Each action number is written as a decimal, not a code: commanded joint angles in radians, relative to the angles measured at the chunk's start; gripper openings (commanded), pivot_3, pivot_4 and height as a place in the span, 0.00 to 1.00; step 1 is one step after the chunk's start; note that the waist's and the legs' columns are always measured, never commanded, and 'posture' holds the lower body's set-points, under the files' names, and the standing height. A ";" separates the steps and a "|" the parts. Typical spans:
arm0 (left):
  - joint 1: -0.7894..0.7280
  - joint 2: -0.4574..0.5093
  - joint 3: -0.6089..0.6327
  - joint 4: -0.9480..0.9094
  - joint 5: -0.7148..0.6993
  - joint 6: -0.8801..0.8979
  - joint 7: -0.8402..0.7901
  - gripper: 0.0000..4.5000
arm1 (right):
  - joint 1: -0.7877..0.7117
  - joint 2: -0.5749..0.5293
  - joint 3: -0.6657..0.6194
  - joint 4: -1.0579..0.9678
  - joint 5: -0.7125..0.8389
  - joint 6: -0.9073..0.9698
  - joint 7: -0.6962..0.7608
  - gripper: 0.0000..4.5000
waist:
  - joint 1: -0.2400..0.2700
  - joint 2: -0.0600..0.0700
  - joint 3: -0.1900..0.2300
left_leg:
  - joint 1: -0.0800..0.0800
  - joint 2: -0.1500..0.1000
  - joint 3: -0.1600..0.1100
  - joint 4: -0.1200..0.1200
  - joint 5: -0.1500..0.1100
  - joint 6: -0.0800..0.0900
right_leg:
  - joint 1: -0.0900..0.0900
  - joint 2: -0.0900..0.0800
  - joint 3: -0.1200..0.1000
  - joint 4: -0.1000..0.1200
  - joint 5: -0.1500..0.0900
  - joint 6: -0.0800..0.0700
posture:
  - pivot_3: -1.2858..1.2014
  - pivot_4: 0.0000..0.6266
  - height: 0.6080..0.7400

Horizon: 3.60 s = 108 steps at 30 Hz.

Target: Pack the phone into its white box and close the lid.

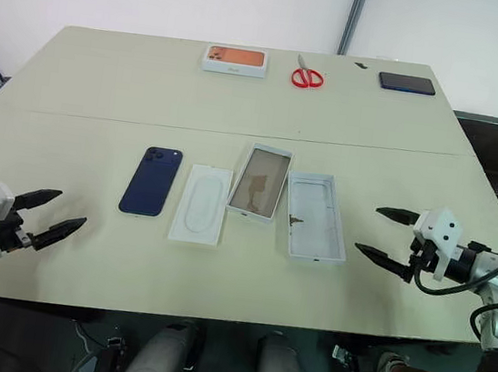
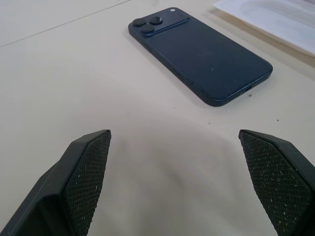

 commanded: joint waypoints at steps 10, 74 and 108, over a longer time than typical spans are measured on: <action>-0.024 0.030 0.024 -0.002 -0.018 0.011 -0.013 0.97 | -0.028 -0.006 0.001 -0.027 0.002 -0.006 -0.009 0.99 | 0.000 0.000 0.000 | 0.000 0.000 0.000 0.000 0.000 0.000 | 0.000 0.000 0.000 0.000 0.000 0.000 | 0.52 0.24 1.00; -0.434 -0.257 -0.302 -0.217 -0.356 1.069 0.429 0.97 | -0.301 0.208 0.283 -0.176 -0.069 0.069 -0.087 0.99 | -0.001 0.000 0.000 | 0.002 -0.002 -0.001 0.001 0.000 0.000 | 0.002 0.001 -0.001 0.001 0.002 0.004 | 0.52 0.24 1.00; -0.494 -0.311 -0.185 -0.167 -0.445 1.281 0.559 0.03 | -0.315 0.218 0.287 -0.188 -0.077 0.068 -0.118 1.00 | 0.000 0.000 0.000 | 0.003 -0.002 -0.001 0.001 0.000 0.000 | 0.003 0.001 -0.001 0.001 0.002 0.004 | 0.52 0.24 1.00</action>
